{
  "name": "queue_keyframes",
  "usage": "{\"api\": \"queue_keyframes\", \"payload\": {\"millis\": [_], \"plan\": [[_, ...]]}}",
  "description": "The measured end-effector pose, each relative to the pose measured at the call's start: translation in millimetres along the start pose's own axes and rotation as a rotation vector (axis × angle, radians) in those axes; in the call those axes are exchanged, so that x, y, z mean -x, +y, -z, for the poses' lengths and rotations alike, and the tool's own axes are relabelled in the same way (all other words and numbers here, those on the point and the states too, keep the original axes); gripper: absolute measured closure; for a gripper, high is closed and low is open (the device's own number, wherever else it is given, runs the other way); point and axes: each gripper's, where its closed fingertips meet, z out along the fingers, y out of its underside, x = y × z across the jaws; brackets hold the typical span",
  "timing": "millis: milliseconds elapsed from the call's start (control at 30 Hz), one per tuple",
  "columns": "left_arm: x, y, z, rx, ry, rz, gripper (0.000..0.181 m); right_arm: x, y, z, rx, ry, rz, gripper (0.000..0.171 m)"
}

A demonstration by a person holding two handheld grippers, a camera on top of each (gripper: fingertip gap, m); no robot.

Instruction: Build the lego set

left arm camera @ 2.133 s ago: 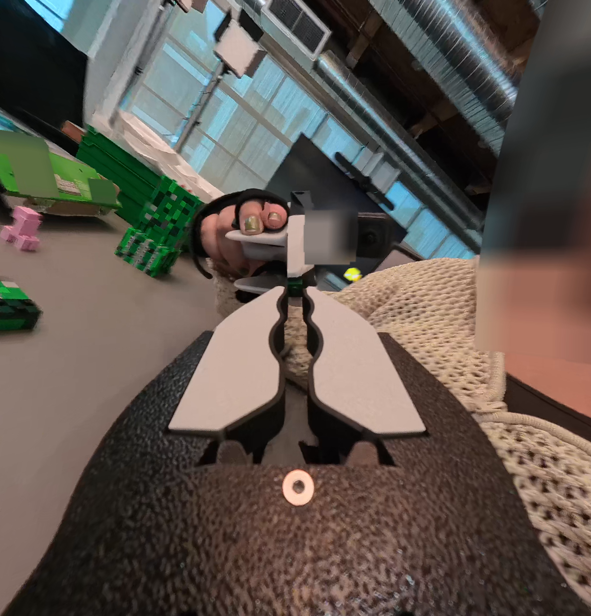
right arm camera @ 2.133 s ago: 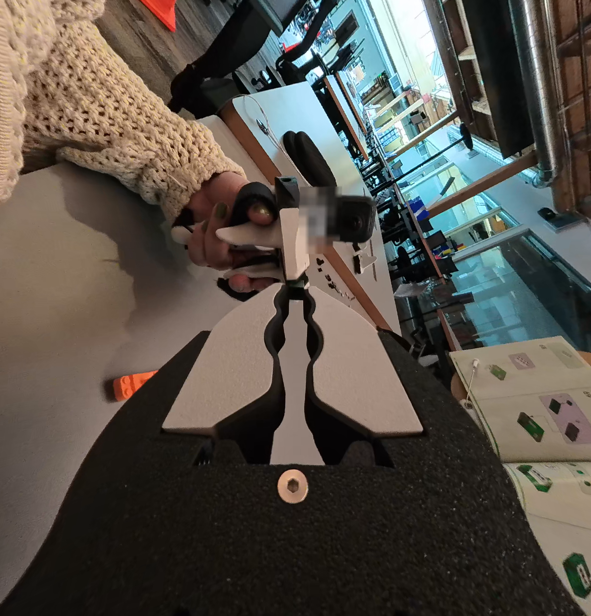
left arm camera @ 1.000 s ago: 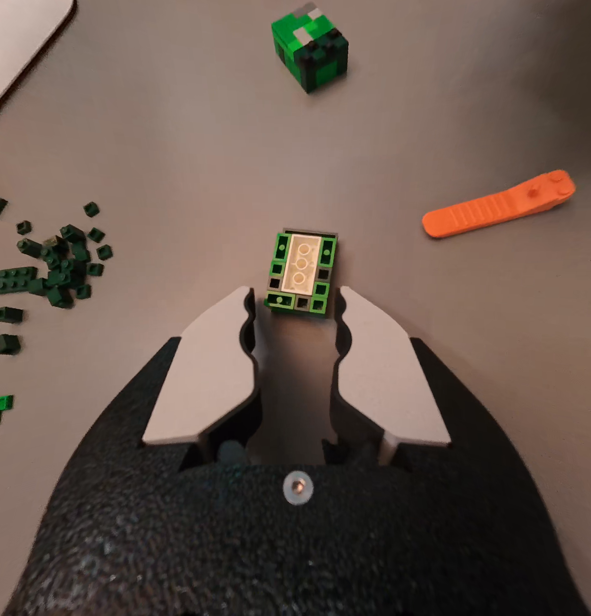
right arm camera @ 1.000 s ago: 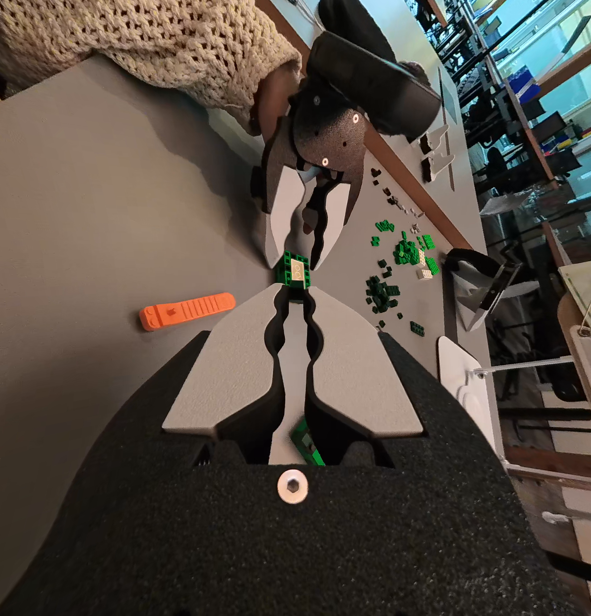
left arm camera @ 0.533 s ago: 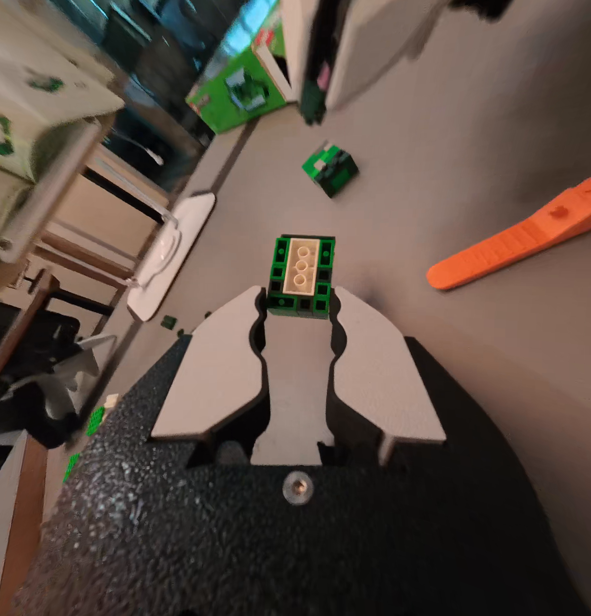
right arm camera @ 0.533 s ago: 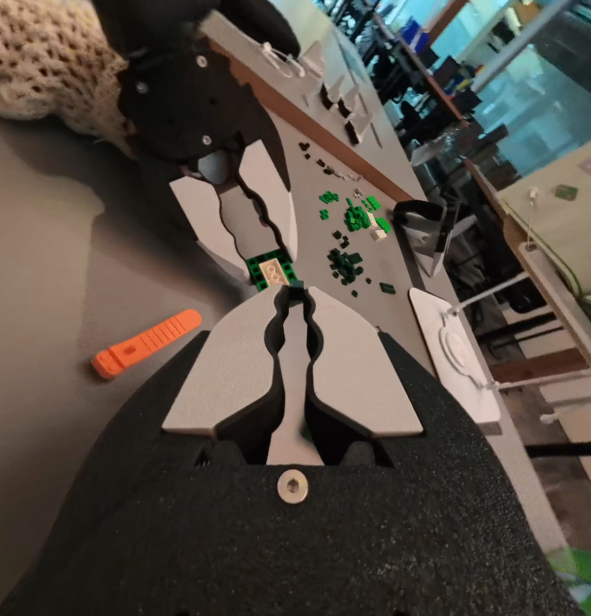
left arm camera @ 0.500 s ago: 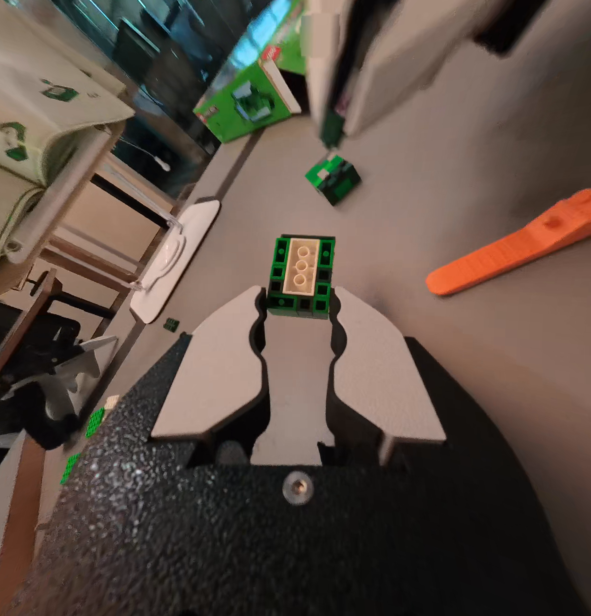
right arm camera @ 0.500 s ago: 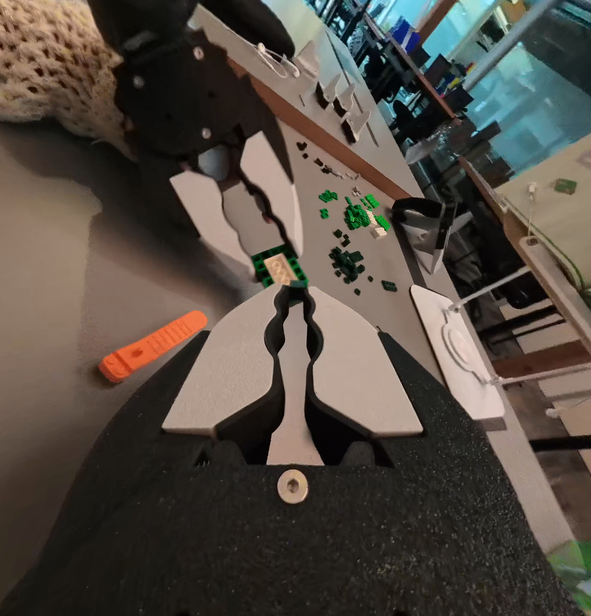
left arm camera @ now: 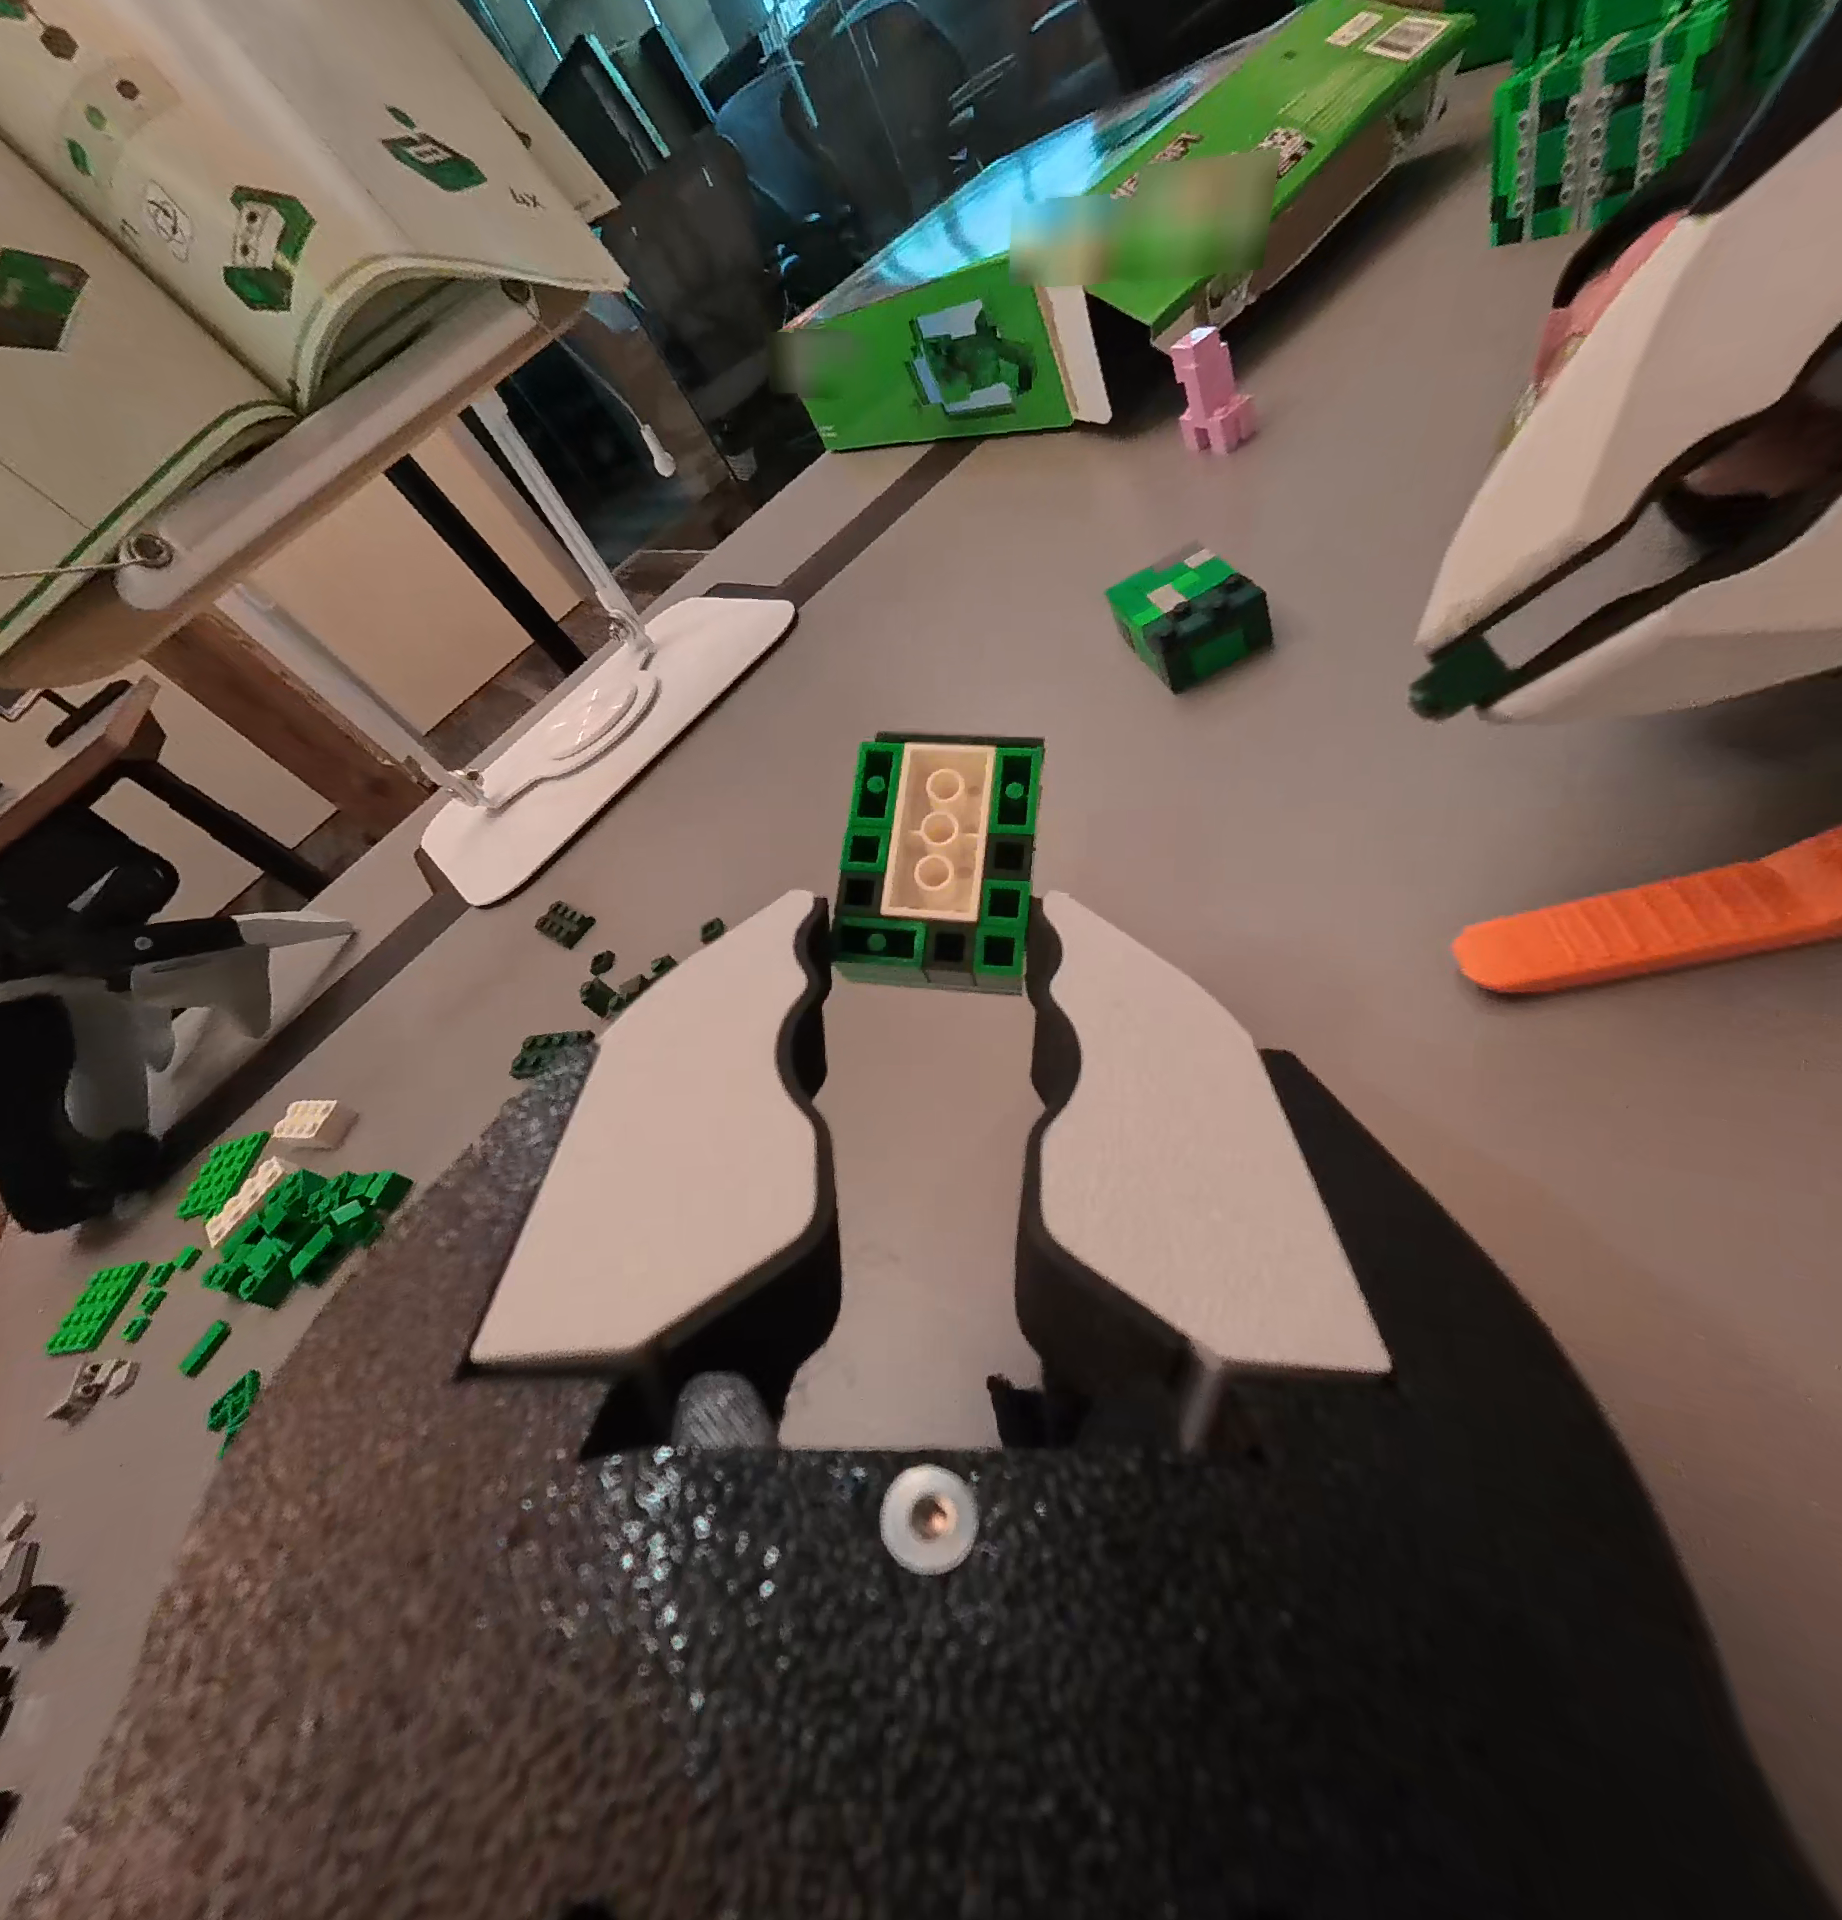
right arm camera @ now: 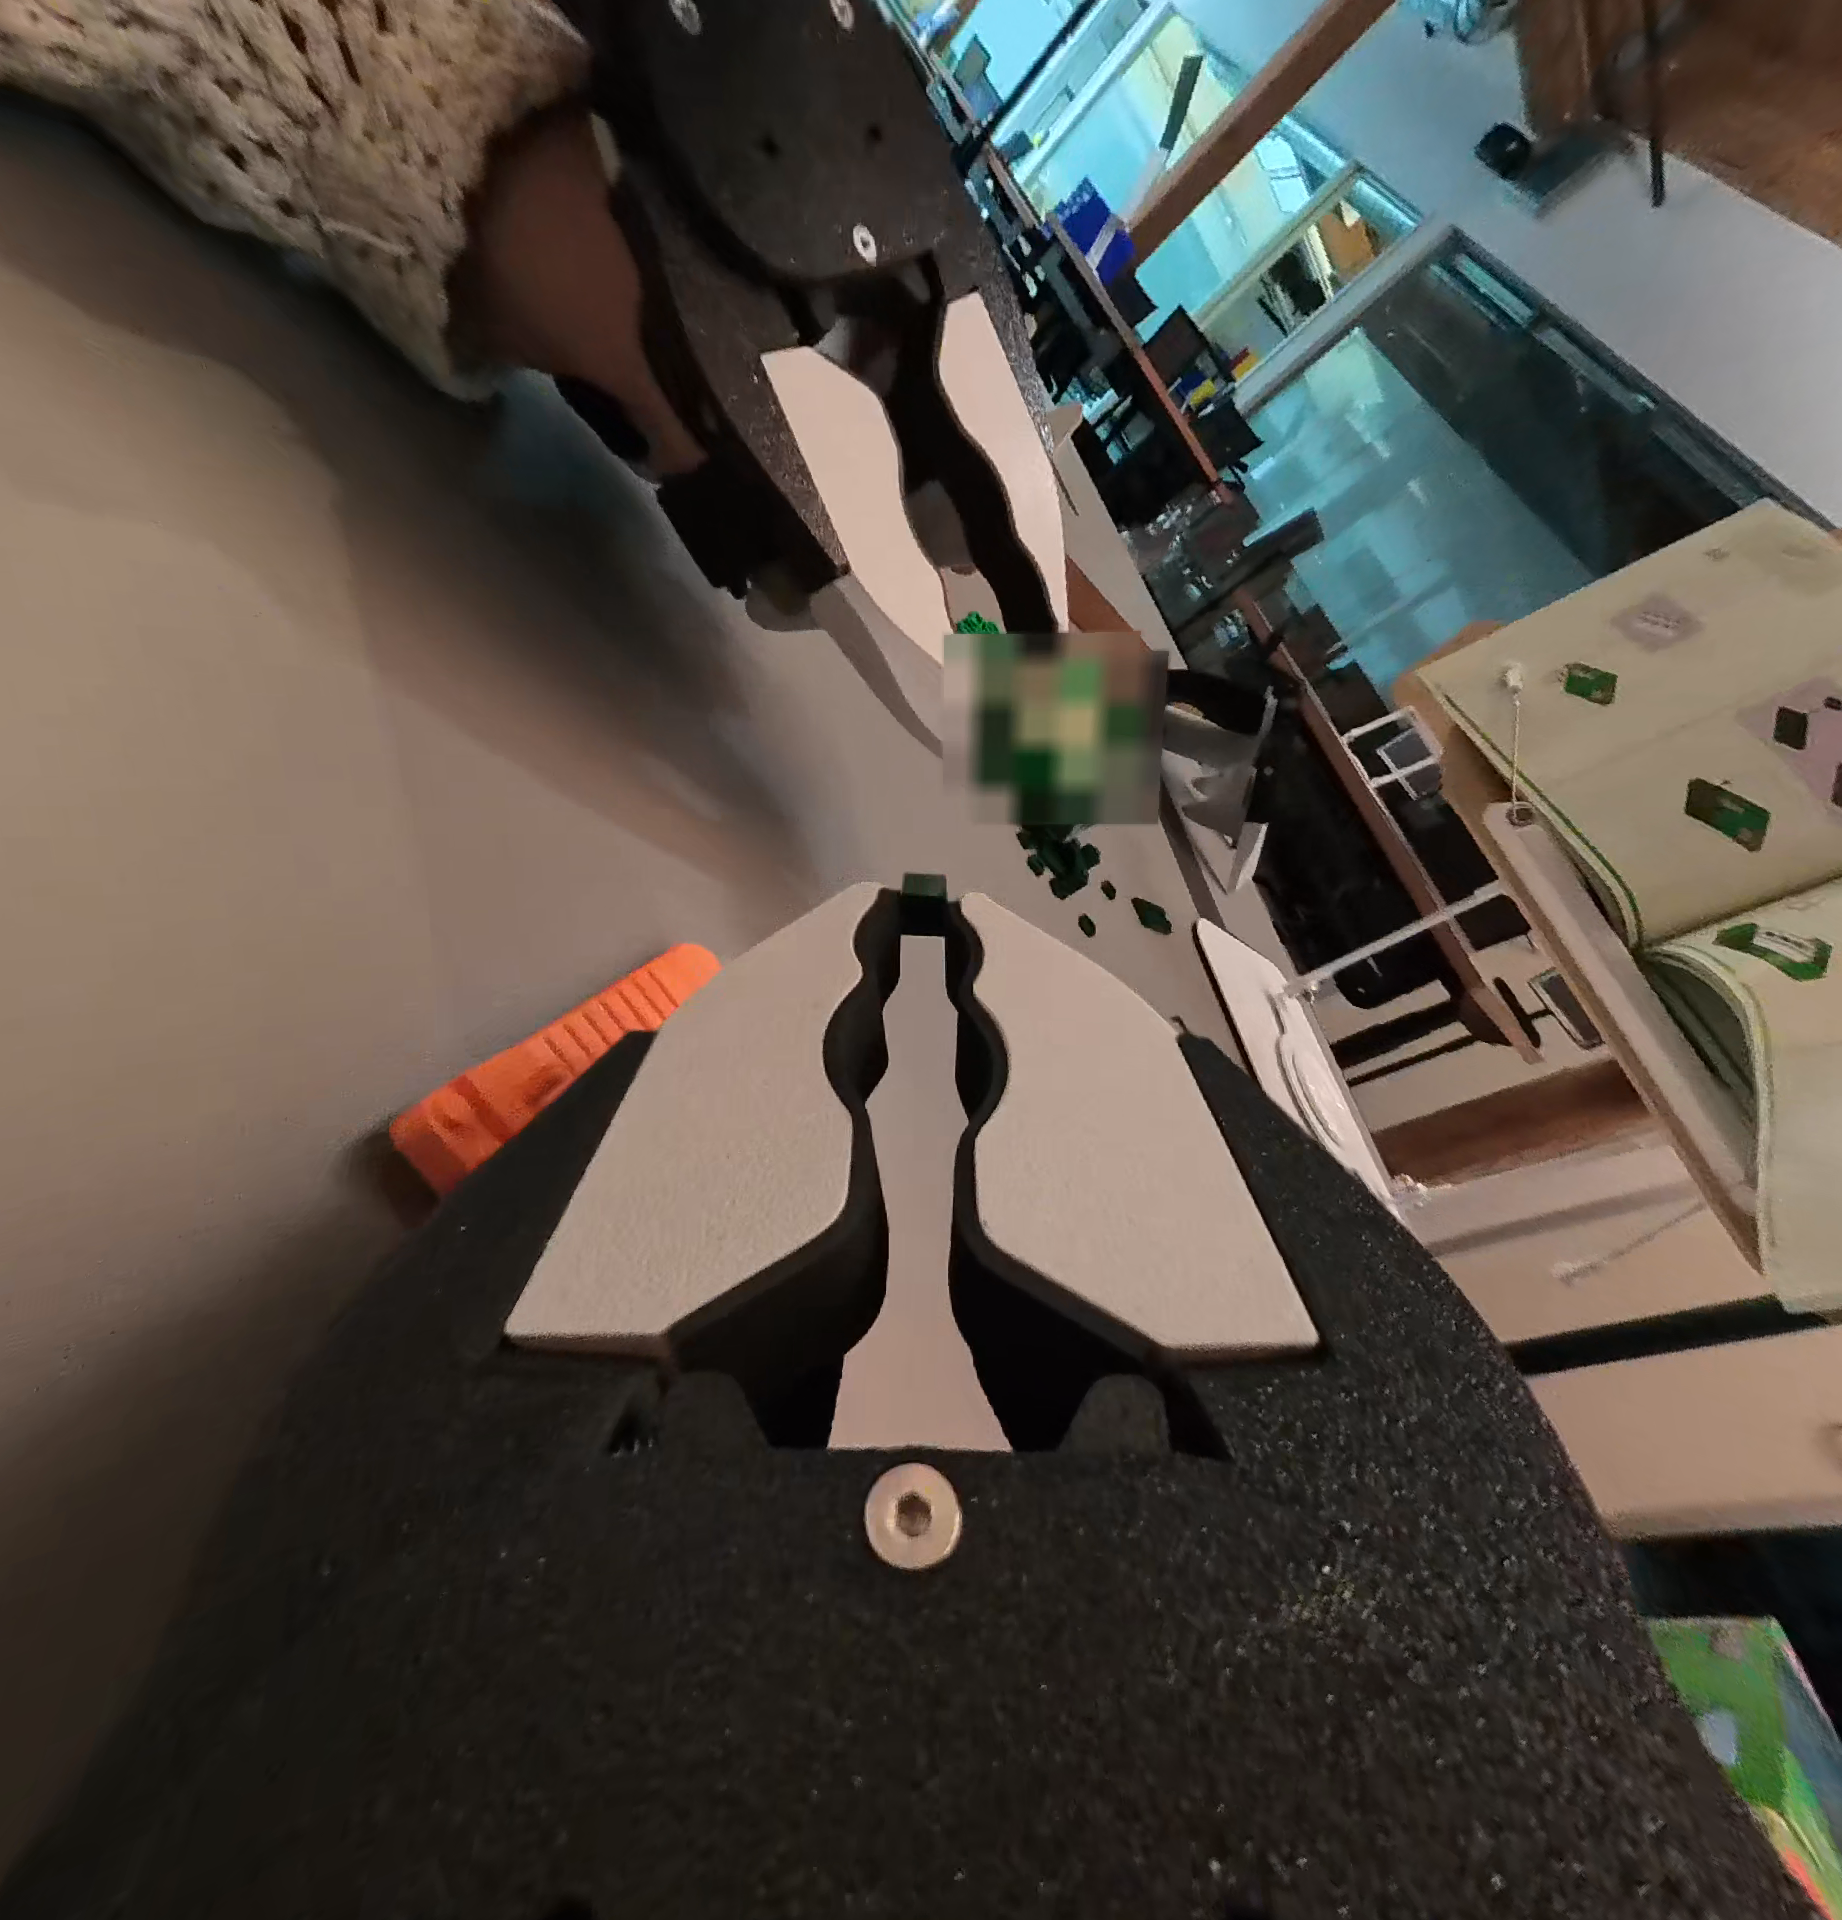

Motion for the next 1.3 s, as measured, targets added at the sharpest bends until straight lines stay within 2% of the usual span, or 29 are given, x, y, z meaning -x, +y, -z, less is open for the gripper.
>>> {"api": "queue_keyframes", "payload": {"millis": [267,567,1300], "plan": [[-4.0,2.8,-3.3,-0.002,0.014,-0.007,0.145,-7.1,6.7,-3.3,0.023,0.009,-0.064,0.163],[-17.5,4.8,-6.3,0.01,0.05,-0.119,0.144,-10.7,5.9,-4.0,0.015,0.02,-0.069,0.164],[-17.3,4.3,-5.9,0.008,0.056,-0.109,0.144,-9.8,4.4,-6.7,0.033,0.009,-0.047,0.163]]}}
